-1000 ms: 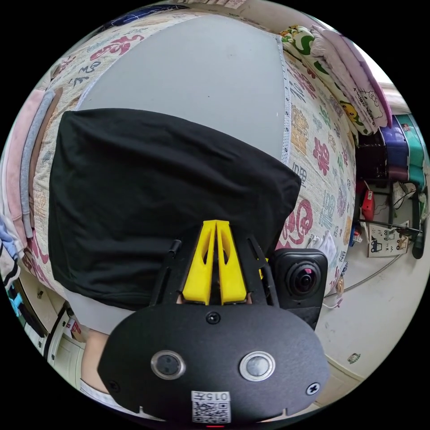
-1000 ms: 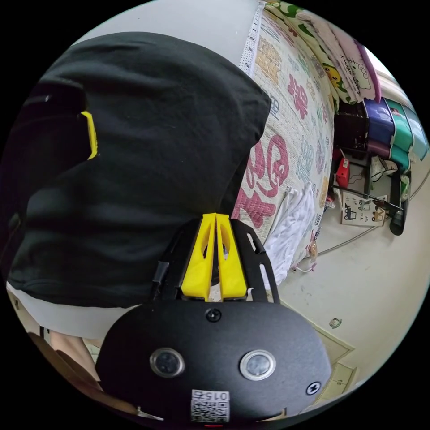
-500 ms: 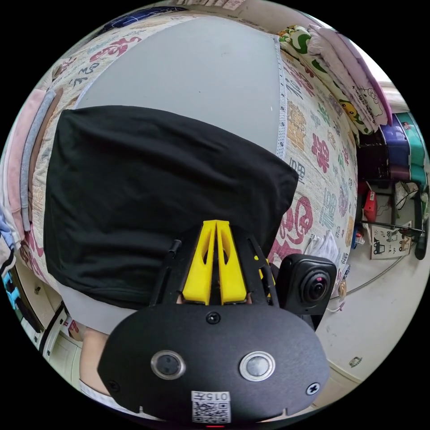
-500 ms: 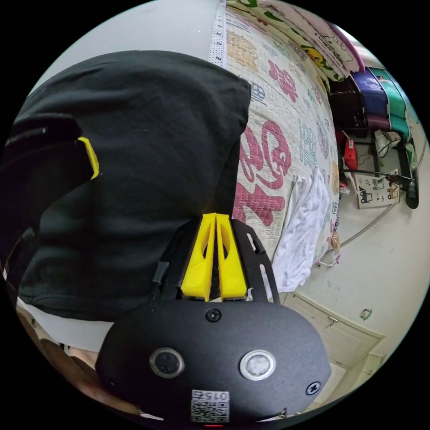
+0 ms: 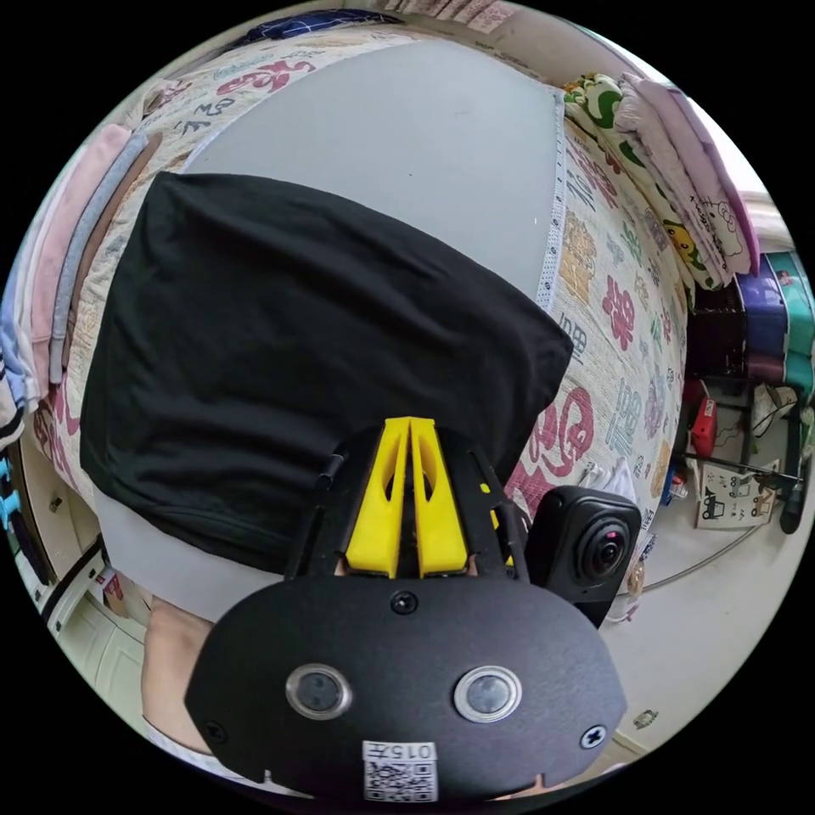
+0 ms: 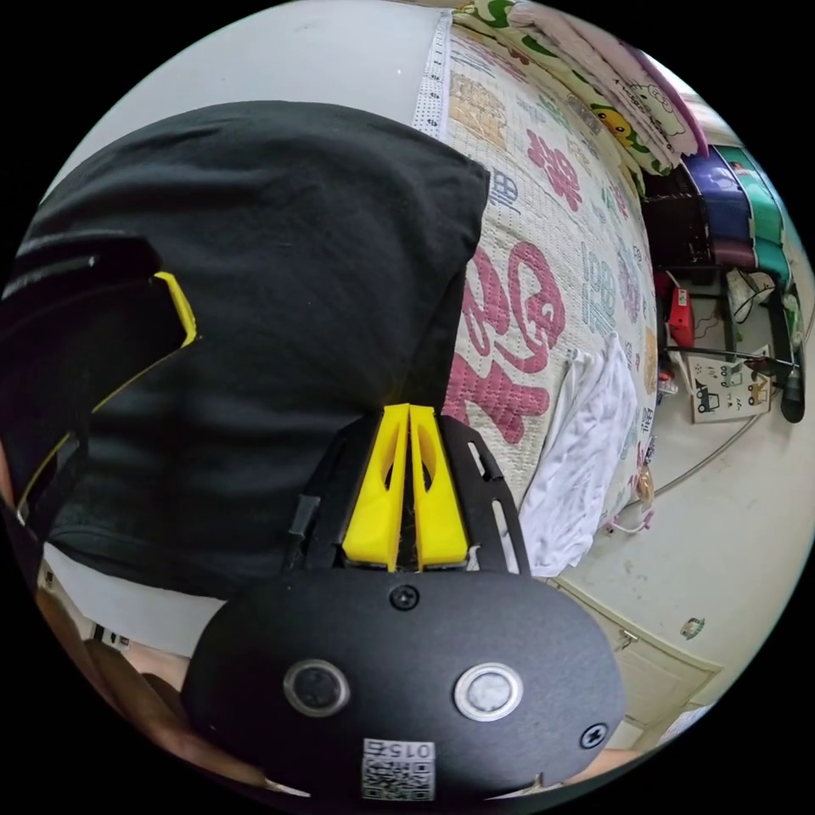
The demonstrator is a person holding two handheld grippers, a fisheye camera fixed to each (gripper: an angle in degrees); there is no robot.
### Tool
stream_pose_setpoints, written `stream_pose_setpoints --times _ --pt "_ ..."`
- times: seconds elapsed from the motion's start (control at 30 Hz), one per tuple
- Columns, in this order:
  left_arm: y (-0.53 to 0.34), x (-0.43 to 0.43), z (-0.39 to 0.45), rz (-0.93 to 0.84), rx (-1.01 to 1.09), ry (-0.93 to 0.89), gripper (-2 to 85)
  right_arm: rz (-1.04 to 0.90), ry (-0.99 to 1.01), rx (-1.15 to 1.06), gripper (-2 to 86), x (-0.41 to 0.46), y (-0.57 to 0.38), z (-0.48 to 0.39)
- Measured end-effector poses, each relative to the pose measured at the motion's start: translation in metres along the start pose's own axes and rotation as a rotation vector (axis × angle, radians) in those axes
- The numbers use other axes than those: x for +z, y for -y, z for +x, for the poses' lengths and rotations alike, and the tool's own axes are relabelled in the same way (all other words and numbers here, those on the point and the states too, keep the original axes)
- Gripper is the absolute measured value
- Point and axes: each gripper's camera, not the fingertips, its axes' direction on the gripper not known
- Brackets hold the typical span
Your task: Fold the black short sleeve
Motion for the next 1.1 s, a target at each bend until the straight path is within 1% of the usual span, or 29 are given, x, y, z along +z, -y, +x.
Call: stream_pose_setpoints --times 0.2,0.27,0.33,0.4,0.47,0.5,0.53,0.57,0.6,0.63,0.7,0.73,0.8,0.87,0.93,1.0,1.1 --pt "0.013 0.001 0.045 -0.008 -0.006 -0.023 -0.8 0.007 0.146 0.024 -0.6 -0.091 0.036 -0.003" --pt "0.015 -0.002 0.064 0.026 0.033 -0.04 -0.8 0.011 0.192 0.015 -0.7 -0.118 0.048 -0.002" --pt "0.022 0.002 0.091 0.015 0.077 -0.06 -0.8 0.022 0.251 -0.01 -0.7 -0.155 0.061 0.001" --pt "0.031 0.001 0.108 0.019 0.113 -0.073 -0.7 0.02 0.3 0.029 -0.6 -0.183 0.073 0.004" --pt "0.048 -0.01 0.131 0.069 0.214 -0.054 -0.5 -0.006 0.356 0.01 -0.5 -0.213 0.087 0.007" --pt "0.065 -0.019 0.152 0.099 0.325 -0.048 -0.2 0.004 0.416 -0.002 -0.3 -0.231 0.091 0.016" --pt "0.087 -0.024 0.176 0.113 0.465 -0.056 0.5 0.014 0.526 0.015 -0.2 -0.248 0.092 0.033" --pt "0.099 -0.025 0.189 0.11 0.539 -0.059 0.9 0.028 0.594 0.038 -0.1 -0.256 0.091 0.045" --pt "0.123 -0.022 0.214 0.089 0.67 -0.051 3.0 0.074 0.716 0.093 0.3 -0.272 0.082 0.07" --pt "0.148 -0.013 0.237 0.056 0.761 -0.023 6.2 0.114 0.788 0.172 0.9 -0.285 0.069 0.094" --pt "0.183 0.006 0.272 -0.014 0.875 0.019 8.1 0.12 0.818 0.259 2.9 -0.299 0.047 0.116" --pt "0.201 0.02 0.296 -0.054 0.938 0.047 8.6 0.083 0.823 0.295 5.2 -0.303 0.036 0.122" --pt "0.219 0.037 0.329 -0.093 1.027 0.073 9.0 0.04 0.89 0.307 8.3 -0.309 0.023 0.121" --pt "0.229 0.052 0.359 -0.111 1.097 0.099 9.2 0.002 0.935 0.289 10.0 -0.318 0.016 0.109" --pt "0.237 0.077 0.387 -0.172 1.158 0.147 9.4 0.021 0.921 0.257 10.9 -0.343 0.019 0.092" --pt "0.24 0.097 0.401 -0.232 1.199 0.192 9.5 0.002 0.91 0.242 11.0 -0.362 0.029 0.086" --pt "0.242 0.12 0.412 -0.266 1.239 0.289 9.5 -0.017 0.926 0.214 9.8 -0.39 0.035 0.077"
